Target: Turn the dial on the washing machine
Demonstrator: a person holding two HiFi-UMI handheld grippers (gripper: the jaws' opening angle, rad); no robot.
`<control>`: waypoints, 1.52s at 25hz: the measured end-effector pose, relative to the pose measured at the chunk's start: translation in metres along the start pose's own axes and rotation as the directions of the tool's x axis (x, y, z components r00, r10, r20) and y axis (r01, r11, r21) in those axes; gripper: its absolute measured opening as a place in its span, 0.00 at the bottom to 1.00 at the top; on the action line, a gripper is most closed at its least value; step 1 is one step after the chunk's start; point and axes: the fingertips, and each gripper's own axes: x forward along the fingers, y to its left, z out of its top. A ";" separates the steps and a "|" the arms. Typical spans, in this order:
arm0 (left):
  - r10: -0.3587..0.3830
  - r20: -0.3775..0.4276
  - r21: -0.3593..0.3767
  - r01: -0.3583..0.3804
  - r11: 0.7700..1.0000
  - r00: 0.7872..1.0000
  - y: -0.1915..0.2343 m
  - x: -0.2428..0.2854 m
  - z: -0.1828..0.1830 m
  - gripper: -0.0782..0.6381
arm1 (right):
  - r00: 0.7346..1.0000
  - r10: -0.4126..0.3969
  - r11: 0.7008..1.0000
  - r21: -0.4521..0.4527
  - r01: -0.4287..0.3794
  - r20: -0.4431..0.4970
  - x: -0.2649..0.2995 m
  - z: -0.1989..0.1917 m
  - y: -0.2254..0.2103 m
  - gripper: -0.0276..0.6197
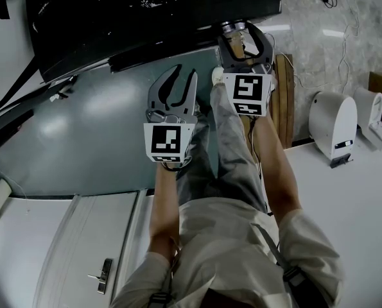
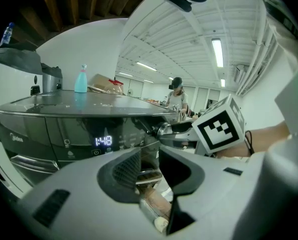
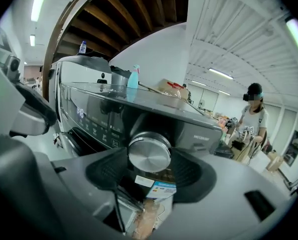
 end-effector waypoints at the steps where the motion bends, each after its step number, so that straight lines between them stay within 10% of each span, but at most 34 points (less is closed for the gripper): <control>1: 0.001 0.000 0.000 -0.001 1.000 1.000 0.001 0.000 0.000 0.28 | 1.000 0.007 1.000 0.016 -0.007 0.001 0.000 0.000 0.000 0.46; 16: 0.004 0.002 -0.006 -0.004 1.000 1.000 0.001 -0.001 -0.001 0.28 | 0.996 0.089 0.967 0.235 -0.094 0.030 0.001 -0.003 -0.004 0.46; 38: -0.001 0.001 -0.001 0.001 1.000 1.000 -0.005 0.001 0.000 0.28 | 0.973 0.204 0.821 0.523 -0.228 0.105 0.002 -0.006 -0.008 0.46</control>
